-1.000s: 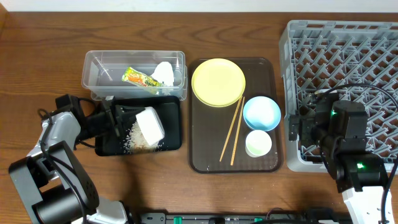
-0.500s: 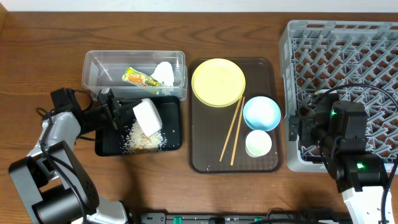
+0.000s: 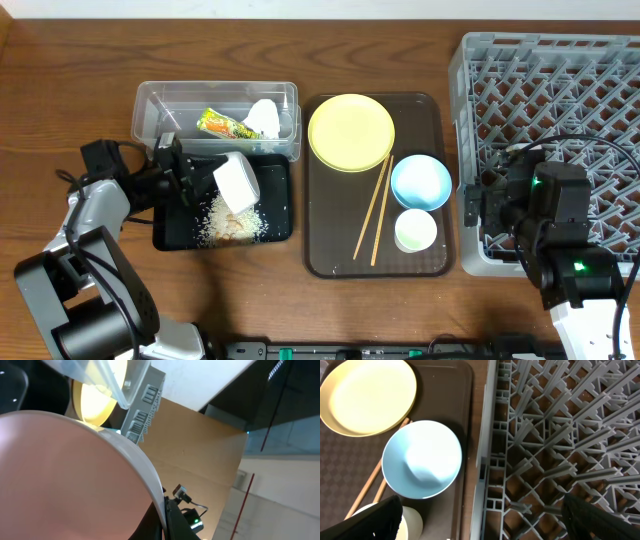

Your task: Sort waste into correct bins and load items into the dishwasher rack

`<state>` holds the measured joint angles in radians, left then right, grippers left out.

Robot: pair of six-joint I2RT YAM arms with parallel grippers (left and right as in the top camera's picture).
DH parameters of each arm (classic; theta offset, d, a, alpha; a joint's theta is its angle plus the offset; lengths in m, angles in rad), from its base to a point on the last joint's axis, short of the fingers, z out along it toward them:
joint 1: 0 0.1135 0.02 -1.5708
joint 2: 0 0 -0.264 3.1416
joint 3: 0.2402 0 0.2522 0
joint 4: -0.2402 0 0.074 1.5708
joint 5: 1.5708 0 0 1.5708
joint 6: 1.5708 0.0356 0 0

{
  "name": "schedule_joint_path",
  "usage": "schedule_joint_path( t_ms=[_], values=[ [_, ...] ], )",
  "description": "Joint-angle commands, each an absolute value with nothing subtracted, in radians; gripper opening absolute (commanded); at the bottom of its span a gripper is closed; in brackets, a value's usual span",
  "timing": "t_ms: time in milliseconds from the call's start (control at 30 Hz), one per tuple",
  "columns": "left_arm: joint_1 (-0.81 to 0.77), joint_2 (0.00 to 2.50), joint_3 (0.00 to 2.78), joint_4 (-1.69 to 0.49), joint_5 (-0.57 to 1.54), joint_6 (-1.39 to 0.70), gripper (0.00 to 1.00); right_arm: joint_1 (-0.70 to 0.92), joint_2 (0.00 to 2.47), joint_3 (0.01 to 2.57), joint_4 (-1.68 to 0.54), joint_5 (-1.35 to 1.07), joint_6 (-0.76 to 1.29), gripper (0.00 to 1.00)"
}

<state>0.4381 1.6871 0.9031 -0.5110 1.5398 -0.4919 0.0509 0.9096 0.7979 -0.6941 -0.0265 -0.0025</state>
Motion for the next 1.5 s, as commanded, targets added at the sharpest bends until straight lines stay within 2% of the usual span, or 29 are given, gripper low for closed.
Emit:
schedule_joint_path(
  t_ms=[0,133,267,567,733,867,1133,1300,1367,1467],
  values=[
    [0.417,1.681,0.904,-0.506,1.573,-0.425,0.06,0.053,0.909,0.818,-0.693,-0.027,0.014,0.99],
    [0.356,1.663,0.905,-0.506,1.556,-0.388,0.06,0.053,0.909,0.818,-0.688,-0.027,0.014,0.99],
    [0.227,1.605,0.916,-0.506,1.382,-0.381,0.06,0.053,0.909,0.818,-0.684,-0.027,0.014,0.99],
    [-0.235,1.457,0.956,-0.394,0.770,-0.370,0.06,0.053,0.909,0.818,-0.688,-0.027,0.014,0.99],
    [-0.488,1.480,0.956,-0.341,0.378,-0.370,0.06,0.053,0.909,0.818,-0.690,-0.027,0.014,0.99],
    [-0.625,1.528,0.956,-0.316,0.133,-0.371,0.06,0.053,0.909,0.818,-0.693,-0.027,0.014,0.99],
    [-0.751,1.626,0.956,-0.220,0.077,-0.370,0.07,0.053,0.909,0.818,-0.693,-0.027,0.014,0.99],
    [-0.759,1.646,0.955,-0.207,0.077,-0.370,0.17,0.053,0.909,0.818,-0.693,-0.027,0.014,0.99],
    [-0.759,1.646,0.955,-0.205,0.077,-0.370,0.36,0.053,0.909,0.818,-0.693,-0.027,0.014,0.99],
    [-0.759,1.644,0.955,-0.204,0.078,-0.369,0.45,0.053,0.909,0.818,-0.694,-0.027,0.014,0.99]
  ],
)
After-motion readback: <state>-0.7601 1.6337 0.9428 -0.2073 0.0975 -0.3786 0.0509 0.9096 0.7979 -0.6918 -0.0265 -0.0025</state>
